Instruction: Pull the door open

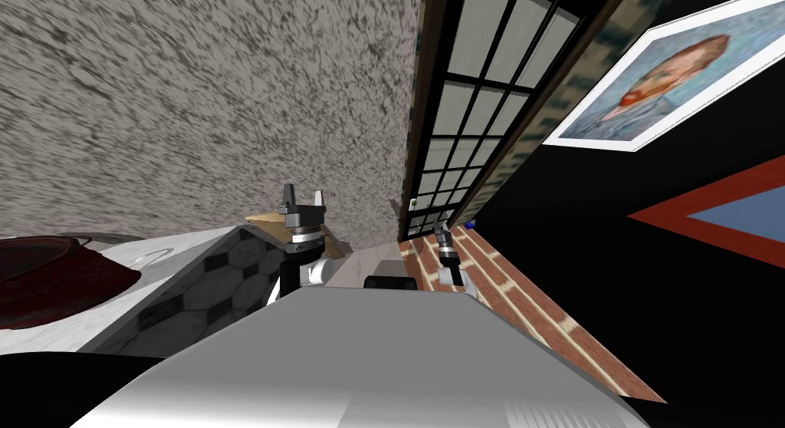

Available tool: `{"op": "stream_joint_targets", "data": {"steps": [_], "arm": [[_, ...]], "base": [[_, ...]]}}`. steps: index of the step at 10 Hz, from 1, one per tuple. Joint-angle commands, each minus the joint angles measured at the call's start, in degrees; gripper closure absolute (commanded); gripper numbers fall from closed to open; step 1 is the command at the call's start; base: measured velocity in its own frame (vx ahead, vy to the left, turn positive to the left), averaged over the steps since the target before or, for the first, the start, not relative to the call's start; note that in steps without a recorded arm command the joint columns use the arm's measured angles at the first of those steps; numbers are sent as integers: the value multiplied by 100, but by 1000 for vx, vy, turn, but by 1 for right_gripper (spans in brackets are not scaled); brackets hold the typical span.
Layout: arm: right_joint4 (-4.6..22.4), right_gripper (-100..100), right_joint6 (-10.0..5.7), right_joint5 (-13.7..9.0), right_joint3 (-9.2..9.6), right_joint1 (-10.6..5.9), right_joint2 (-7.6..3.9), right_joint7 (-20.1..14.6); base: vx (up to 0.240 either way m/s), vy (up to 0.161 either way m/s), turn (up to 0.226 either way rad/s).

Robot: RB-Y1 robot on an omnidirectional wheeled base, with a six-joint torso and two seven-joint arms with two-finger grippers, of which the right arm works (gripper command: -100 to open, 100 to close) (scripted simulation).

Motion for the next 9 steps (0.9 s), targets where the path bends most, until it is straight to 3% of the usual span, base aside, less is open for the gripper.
{"op": "stream_joint_targets", "data": {"steps": [1, 9], "arm": [[257, -100, -60, 74, -30, -106, 13, 229], [1464, -100, -312, 487, -197, -600, 67, 1366]], "base": [[46, -28, 43], [74, -44, 67]]}}
